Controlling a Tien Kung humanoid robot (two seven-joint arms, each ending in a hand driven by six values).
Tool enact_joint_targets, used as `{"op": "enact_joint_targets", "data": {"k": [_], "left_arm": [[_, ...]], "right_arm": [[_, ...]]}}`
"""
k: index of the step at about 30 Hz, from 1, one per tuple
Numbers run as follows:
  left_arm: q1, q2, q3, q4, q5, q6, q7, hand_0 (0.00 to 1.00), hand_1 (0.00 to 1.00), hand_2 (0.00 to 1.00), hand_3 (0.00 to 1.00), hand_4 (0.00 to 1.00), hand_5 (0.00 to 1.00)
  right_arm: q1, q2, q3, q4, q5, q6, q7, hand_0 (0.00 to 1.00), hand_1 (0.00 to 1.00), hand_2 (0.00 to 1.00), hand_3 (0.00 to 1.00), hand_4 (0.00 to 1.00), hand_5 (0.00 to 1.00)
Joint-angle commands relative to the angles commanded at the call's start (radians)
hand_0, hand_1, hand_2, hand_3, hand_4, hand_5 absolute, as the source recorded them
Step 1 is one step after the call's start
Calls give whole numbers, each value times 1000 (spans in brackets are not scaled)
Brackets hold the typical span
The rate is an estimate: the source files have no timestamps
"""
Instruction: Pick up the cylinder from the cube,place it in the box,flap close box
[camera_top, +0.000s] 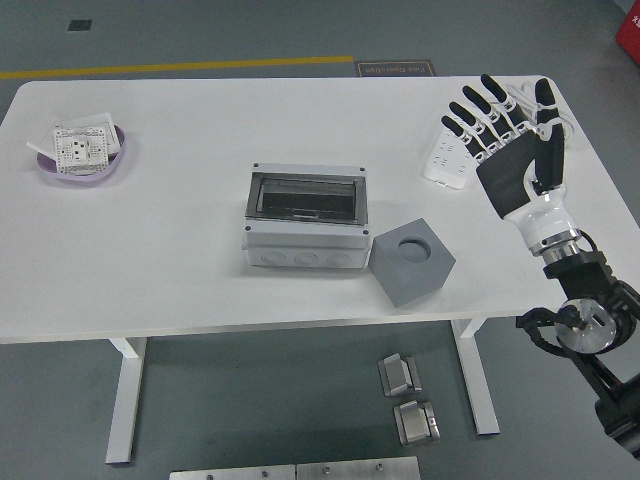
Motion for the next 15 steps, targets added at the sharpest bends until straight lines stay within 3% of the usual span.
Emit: {"op": "enact_joint_targets", "data": {"k": [5, 6, 11, 12, 15], "left_arm": [[1, -1, 3, 0, -4, 0, 1, 776, 781, 755, 867, 745, 577], [2, -2, 4, 0, -5, 0, 1, 776, 781, 754, 867, 746, 577], [3, -1, 8, 0, -9, 0, 1, 776, 781, 754, 867, 746, 577], [4, -1, 9, 0, -10, 0, 1, 776, 781, 754, 867, 746, 575], [5, -1, 10, 0, -11, -1, 1, 776, 781, 754, 867, 746, 575]], "right_arm": [[2, 1, -17, -1, 121, 106, -31, 711, 667, 703, 727, 890, 801], [2, 1, -19, 0, 143, 125, -35, 712, 675, 705, 733, 918, 920], [5, -1, -24, 5, 245, 169, -35, 712, 675, 705, 733, 918, 920], [5, -1, -23, 6, 261, 173, -32, 876, 827, 850, 891, 998, 998], [4, 0, -19, 6, 290, 179, -28, 876, 827, 850, 891, 998, 998]]}}
